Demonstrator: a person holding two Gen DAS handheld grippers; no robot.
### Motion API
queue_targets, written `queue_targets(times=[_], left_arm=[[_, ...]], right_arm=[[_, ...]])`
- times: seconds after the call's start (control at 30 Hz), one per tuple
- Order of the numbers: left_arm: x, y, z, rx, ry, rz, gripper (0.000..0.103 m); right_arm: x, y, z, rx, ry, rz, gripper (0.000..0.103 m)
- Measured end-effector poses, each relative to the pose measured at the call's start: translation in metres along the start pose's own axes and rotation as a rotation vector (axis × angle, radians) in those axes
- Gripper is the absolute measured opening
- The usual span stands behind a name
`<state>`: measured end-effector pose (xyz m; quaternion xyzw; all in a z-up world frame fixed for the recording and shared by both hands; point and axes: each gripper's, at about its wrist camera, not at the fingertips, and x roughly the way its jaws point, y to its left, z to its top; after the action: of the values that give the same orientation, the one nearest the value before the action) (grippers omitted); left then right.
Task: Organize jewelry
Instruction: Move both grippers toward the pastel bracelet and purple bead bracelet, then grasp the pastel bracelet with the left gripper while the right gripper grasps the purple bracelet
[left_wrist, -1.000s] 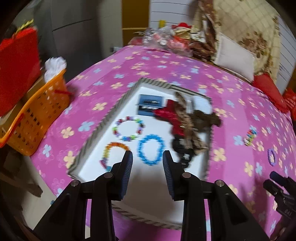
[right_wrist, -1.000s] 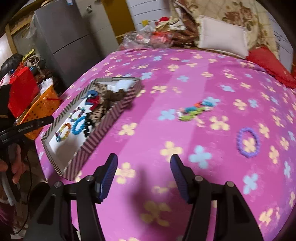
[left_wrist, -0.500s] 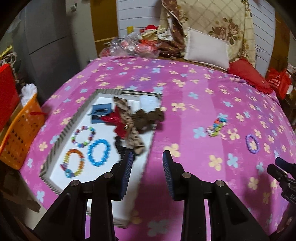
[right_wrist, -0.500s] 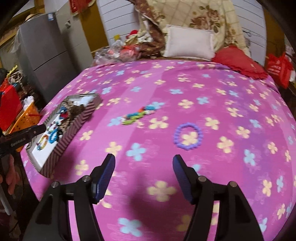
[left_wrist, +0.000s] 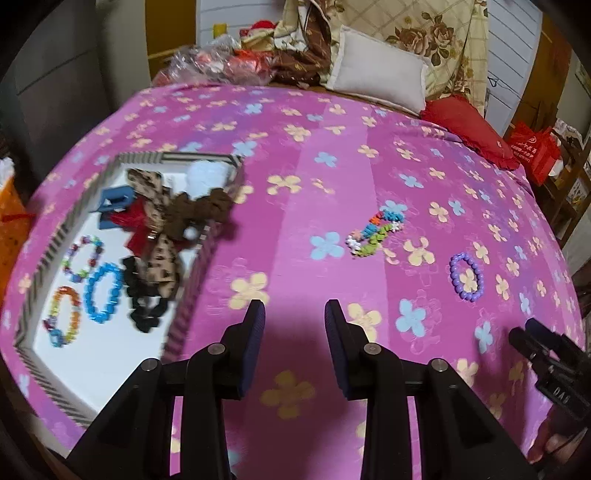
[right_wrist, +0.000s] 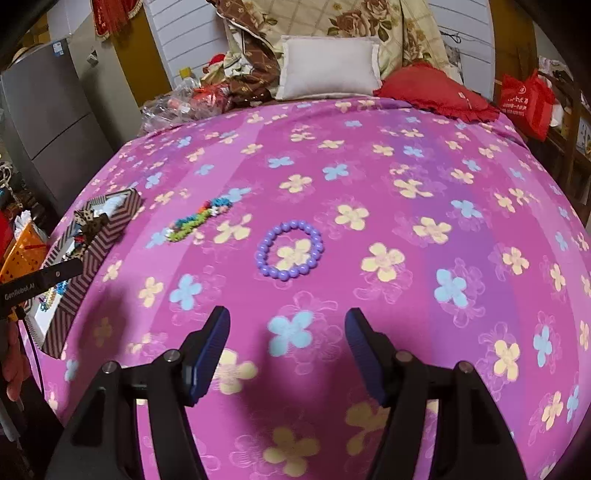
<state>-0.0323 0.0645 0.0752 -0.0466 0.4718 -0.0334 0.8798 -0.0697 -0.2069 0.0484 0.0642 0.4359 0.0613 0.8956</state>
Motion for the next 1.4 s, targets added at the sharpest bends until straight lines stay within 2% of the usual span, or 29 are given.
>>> queue_targets(times=[0.17, 0.37, 0.53, 0.63, 0.7, 0.87, 0.97, 1.07, 1.27, 1.4], left_arm=[[0.02, -0.004, 0.004, -0.027, 0.044, -0.03, 0.027], [0.039, -0.01, 0.013, -0.04, 0.061, -0.053, 0.027], [0.055, -0.017, 0.025, -0.044, 0.073, -0.08, 0.027], [0.063, -0.022, 0.032, -0.029, 0.072, -0.092, 0.027], [0.068, -0.025, 0.036, -0.019, 0.077, -0.097, 0.027], [0.083, -0.033, 0.047, 0.007, 0.081, -0.114, 0.027], [0.09, -0.041, 0.051, 0.045, 0.082, -0.116, 0.028], [0.099, -0.048, 0.053, 0.081, 0.09, -0.079, 0.028], [0.11, -0.053, 0.055, 0.095, 0.093, -0.091, 0.028], [0.114, -0.059, 0.058, 0.116, 0.078, -0.085, 0.028]], right_arm=[[0.003, -0.006, -0.003, -0.01, 0.001, -0.003, 0.068], [0.009, -0.02, -0.003, 0.004, 0.012, -0.012, 0.068], [0.022, -0.025, 0.014, -0.006, 0.009, -0.022, 0.068], [0.033, -0.02, 0.028, -0.039, 0.007, -0.031, 0.066], [0.041, -0.017, 0.037, -0.063, 0.008, -0.036, 0.061], [0.064, -0.01, 0.053, -0.109, 0.013, -0.064, 0.055], [0.073, -0.008, 0.057, -0.13, 0.02, -0.076, 0.053], [0.081, -0.005, 0.057, -0.153, 0.022, -0.086, 0.053], [0.093, -0.009, 0.054, -0.154, 0.037, -0.091, 0.053], [0.093, -0.009, 0.054, -0.163, 0.018, -0.09, 0.048]])
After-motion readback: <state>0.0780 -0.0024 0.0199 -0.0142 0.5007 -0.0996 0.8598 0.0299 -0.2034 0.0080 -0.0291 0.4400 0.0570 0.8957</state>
